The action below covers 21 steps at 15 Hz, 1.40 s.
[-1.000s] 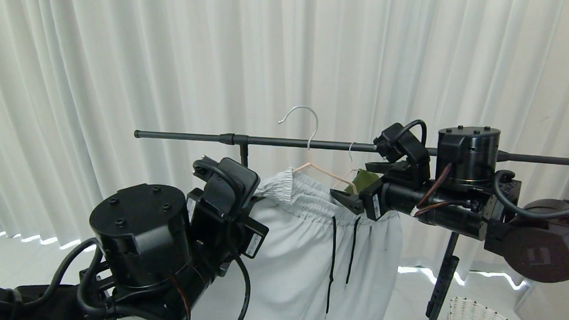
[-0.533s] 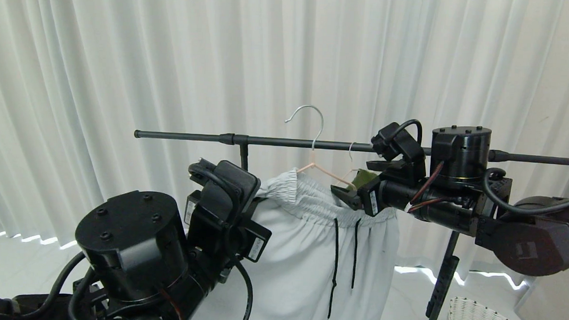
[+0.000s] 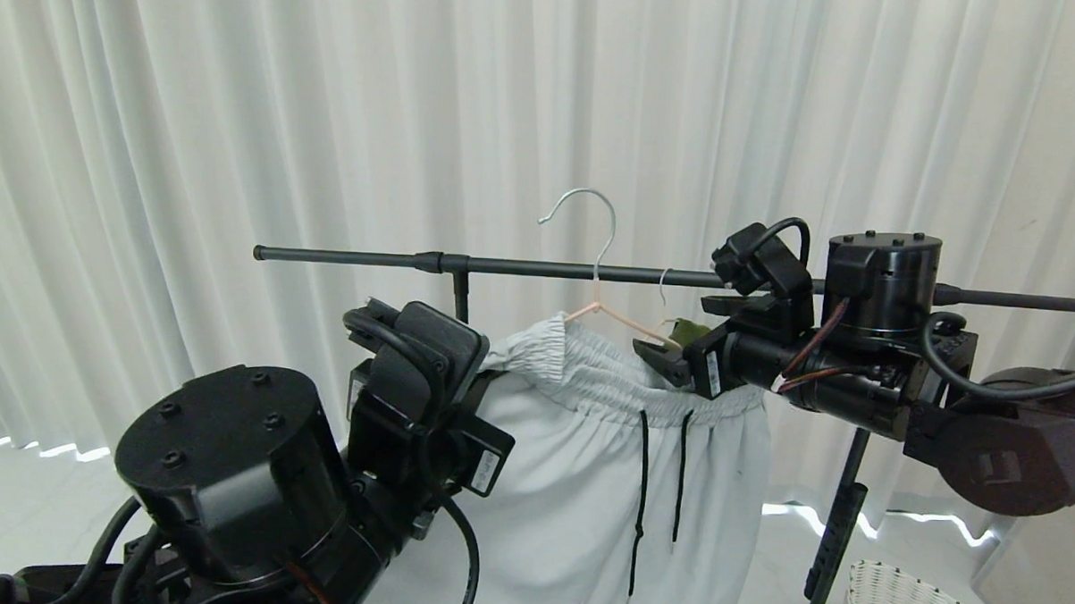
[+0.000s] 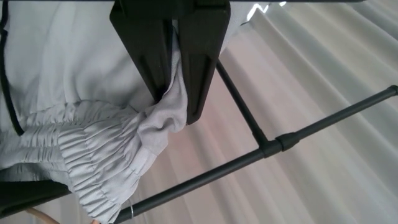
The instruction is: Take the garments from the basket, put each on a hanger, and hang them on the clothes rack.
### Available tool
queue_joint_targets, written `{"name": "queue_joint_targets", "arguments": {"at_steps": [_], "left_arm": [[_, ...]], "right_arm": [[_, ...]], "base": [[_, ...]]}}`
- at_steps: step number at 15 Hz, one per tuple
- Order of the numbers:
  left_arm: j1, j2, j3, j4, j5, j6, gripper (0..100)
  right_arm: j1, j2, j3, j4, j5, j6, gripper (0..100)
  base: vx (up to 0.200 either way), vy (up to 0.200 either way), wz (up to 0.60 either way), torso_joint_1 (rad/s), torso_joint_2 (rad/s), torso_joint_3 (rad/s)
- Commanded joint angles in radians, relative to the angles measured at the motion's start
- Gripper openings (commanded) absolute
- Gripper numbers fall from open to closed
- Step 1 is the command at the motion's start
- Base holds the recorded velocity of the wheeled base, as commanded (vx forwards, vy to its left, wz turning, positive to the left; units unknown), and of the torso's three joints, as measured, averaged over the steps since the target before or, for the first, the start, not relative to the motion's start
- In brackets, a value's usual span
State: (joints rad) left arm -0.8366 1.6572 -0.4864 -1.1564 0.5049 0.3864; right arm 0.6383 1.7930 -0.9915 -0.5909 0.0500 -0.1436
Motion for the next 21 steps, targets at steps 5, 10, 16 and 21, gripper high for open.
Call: {"name": "queue_joint_targets", "arguments": {"at_steps": [5,10,16,21], "left_arm": [[-0.012,-0.001,-0.011,-0.026,0.000,0.000,0],[-0.012,-0.001,-0.011,-0.031,0.000,0.002,0],[-0.012,0.003,-0.009,-0.031,0.000,-0.006,0],[0.007,0.001,0.000,-0.031,0.001,-0.006,0]], "right_arm": [[0.049,0.003,0.008,-0.001,0.001,0.001,100],[0.052,-0.003,0.014,-0.001,0.001,-0.001,0],[0.052,-0.004,0.014,-0.001,-0.002,0.002,0],[0.050,-0.021,0.016,-0.004,-0.021,0.002,0]], "base": [[0.000,0.000,0.00,0.000,0.00,0.000],[0.000,0.000,0.00,0.000,0.00,0.000],[0.000,0.000,0.00,0.000,0.00,0.000],[0.000,0.000,0.00,0.000,0.00,0.000]]}}
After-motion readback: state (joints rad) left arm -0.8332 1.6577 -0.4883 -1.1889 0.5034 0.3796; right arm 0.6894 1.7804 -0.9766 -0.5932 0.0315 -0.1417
